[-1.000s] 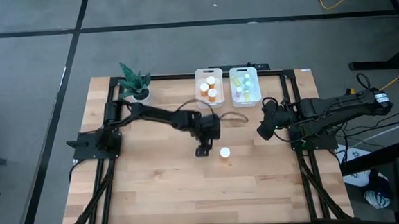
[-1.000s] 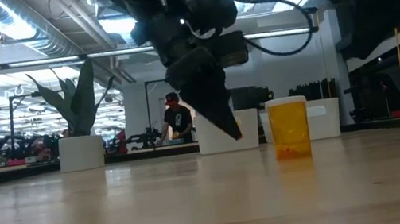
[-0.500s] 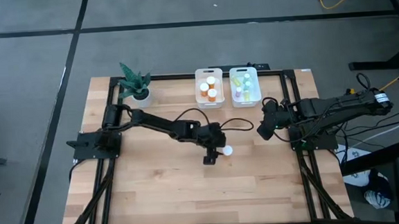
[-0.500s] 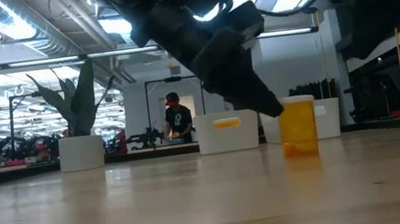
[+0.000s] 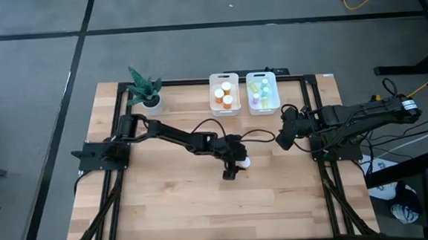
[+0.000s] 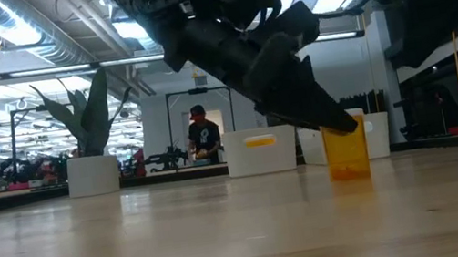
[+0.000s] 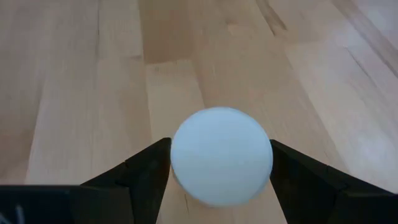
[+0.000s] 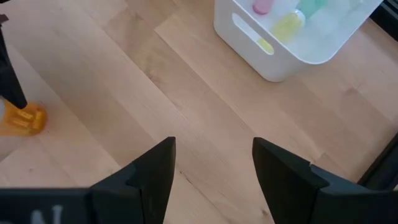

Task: Pick and place medicine bottles into bin by pill shape (circle, oval)
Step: Put the large orange pill bottle into the left white bin

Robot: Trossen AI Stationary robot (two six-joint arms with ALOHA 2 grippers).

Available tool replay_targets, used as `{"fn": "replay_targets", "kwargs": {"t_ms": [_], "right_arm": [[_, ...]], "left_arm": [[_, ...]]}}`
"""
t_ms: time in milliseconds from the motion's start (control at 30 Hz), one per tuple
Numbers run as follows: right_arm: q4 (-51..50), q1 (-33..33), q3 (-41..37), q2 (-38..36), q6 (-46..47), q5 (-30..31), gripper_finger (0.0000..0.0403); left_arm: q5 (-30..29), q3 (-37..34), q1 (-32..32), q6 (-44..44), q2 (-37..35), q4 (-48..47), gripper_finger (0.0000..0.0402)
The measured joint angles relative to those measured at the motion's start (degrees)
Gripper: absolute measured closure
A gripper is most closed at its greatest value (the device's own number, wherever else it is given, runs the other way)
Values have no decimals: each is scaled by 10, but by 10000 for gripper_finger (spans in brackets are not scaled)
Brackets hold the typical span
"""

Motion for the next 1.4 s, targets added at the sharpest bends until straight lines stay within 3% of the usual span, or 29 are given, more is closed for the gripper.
{"fn": "replay_targets", "kwargs": {"t_ms": [167, 400, 633, 900, 1067, 1233, 1400], "right_arm": [[0, 0, 0, 0, 0, 0, 187], [0, 0, 0, 0, 0, 0, 187], [-1, 0, 0, 0, 0, 0, 187], [-1, 0, 0, 0, 0, 0, 187], [-1, 0, 0, 0, 0, 0, 187], [0, 0, 0, 0, 0, 0, 187], [0, 0, 0, 0, -2, 2, 187]], "left_arm": [[0, 0, 0, 2, 0, 19, 158], [-1, 0, 0, -2, 0, 9, 217], [-37, -1, 14, 27, -28, -16, 218], [-137, 0, 93, 80, -129, -82, 218], [-180, 0, 166, 80, -150, -90, 218], [-179, 0, 227, 47, -145, -128, 218], [-175, 0, 245, 38, -143, -163, 218]]}}
